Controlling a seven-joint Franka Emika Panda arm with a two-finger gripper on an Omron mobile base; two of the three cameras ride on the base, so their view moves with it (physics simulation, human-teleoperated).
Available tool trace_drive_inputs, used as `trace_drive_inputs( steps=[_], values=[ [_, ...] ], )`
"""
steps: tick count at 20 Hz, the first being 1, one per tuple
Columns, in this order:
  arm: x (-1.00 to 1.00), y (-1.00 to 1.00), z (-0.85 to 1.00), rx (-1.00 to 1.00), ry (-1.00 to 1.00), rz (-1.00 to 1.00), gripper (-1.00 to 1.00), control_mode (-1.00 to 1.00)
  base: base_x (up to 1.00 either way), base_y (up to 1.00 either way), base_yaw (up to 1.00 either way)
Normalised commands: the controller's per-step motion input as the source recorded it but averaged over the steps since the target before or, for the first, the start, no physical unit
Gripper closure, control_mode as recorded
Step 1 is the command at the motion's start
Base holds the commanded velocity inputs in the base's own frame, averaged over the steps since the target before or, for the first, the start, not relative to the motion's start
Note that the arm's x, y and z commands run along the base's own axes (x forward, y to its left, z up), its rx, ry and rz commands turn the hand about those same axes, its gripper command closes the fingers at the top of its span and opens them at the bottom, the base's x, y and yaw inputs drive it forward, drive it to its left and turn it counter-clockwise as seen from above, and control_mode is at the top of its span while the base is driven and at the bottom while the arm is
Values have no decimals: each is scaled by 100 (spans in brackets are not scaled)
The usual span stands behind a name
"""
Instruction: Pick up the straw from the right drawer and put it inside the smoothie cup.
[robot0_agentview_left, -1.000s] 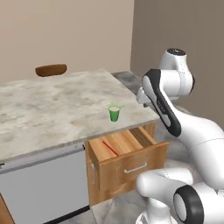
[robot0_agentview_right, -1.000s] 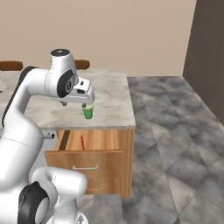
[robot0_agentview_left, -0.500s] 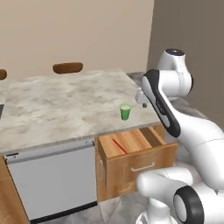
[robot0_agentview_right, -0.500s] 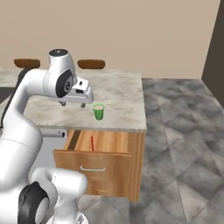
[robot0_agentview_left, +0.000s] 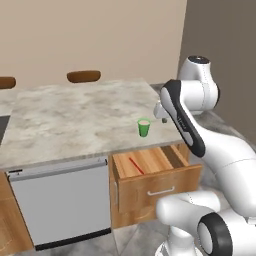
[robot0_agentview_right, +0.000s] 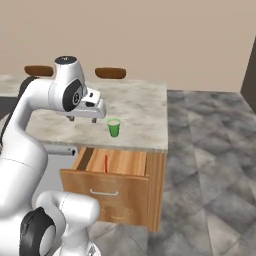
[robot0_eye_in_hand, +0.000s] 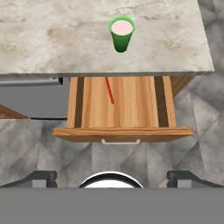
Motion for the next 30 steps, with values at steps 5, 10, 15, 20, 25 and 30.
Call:
trace_drive_inputs(
  steps=[5, 10, 15, 20, 25, 30],
  values=[
    [0, 0, 0, 0, 0, 0, -100, 100, -26, -36, 10],
    [0, 0, 0, 0, 0, 0, -100, 100, -24, -5, 5],
    [0, 0, 0, 0, 0, 0, -100, 100, -8, 0, 2],
    [14, 0, -8, 0, 0, 0, -100, -100, 0, 0, 0],
    [55, 0, -42, 0, 3, 0, -100, -100, 0, 0, 0],
    [22, 0, -59, -1, 10, 0, -100, -100, 0, 0, 0]
  ],
)
